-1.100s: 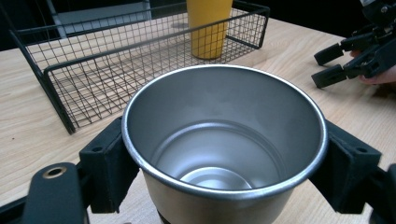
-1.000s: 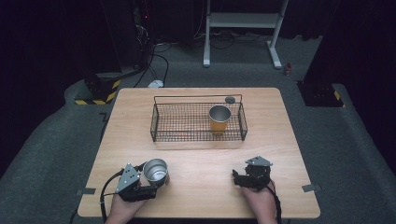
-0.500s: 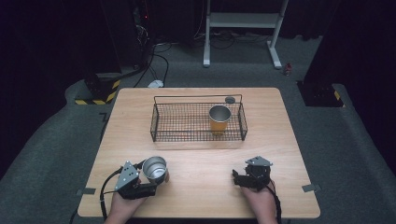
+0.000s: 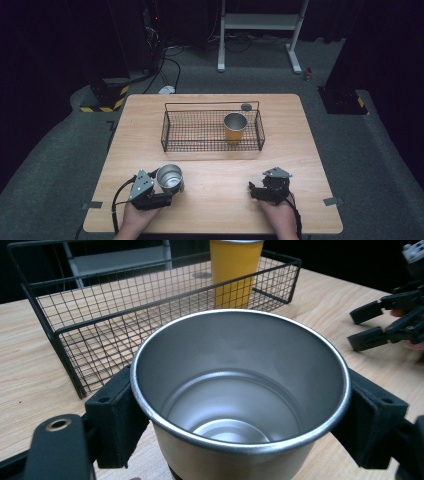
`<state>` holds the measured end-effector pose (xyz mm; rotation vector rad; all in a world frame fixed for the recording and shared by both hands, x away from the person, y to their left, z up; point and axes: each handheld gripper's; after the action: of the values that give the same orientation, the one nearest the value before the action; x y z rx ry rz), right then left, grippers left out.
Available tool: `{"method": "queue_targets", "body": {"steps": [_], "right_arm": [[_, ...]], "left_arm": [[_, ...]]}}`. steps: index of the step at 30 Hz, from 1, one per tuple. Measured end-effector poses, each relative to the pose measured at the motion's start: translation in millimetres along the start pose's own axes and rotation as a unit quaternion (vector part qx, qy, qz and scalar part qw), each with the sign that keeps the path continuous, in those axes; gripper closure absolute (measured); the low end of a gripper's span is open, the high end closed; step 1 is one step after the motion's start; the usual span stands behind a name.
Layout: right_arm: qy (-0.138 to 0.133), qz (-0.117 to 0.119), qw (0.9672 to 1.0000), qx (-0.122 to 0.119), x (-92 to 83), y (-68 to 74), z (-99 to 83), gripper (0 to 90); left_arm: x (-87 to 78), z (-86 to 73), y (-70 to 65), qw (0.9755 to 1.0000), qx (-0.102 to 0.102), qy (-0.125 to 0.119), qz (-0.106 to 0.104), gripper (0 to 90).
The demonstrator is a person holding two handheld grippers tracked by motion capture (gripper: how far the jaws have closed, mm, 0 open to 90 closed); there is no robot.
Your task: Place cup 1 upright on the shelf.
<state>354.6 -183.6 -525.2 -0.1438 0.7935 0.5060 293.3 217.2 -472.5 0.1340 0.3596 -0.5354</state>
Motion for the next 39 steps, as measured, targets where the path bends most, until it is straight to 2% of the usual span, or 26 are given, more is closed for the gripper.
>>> {"method": "queue_targets", "body": {"steps": [10,17,20,26,39], "right_arm": [[0.001,0.002,1.0,-0.002,-0.2,-0.1,-0.1,9.9],[0.0,0.003,1.0,-0.003,-0.2,0.0,-0.2,9.9],[0.0,0.003,1.0,-0.003,-0.2,0.0,-0.2,9.9],[0.0,0.002,1.0,-0.002,-0.2,0.2,-0.3,9.9],[0.001,0.002,1.0,-0.003,-0.3,0.1,-0.3,9.9]], "left_arm": [[8.5,7.0,0.0,0.9997,-0.012,-0.002,0.02,18.9],[10.0,21.6,1.7,0.9994,-0.016,-0.011,0.028,19.0],[11.4,26.8,3.3,0.9992,-0.027,-0.015,0.027,19.0],[13.5,37.8,6.6,0.9985,-0.035,-0.024,0.033,19.0],[20.4,59.1,10.0,0.9981,-0.033,-0.03,0.043,18.9]]}}
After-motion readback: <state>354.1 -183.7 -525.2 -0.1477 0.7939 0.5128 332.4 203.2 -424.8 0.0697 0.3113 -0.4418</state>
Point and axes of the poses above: each handheld gripper's, and its own axes: x roughly forward along the jaws, z roughly out of its top, y roughly to its left, and after that the axes turned 6 degrees about z, right-handed
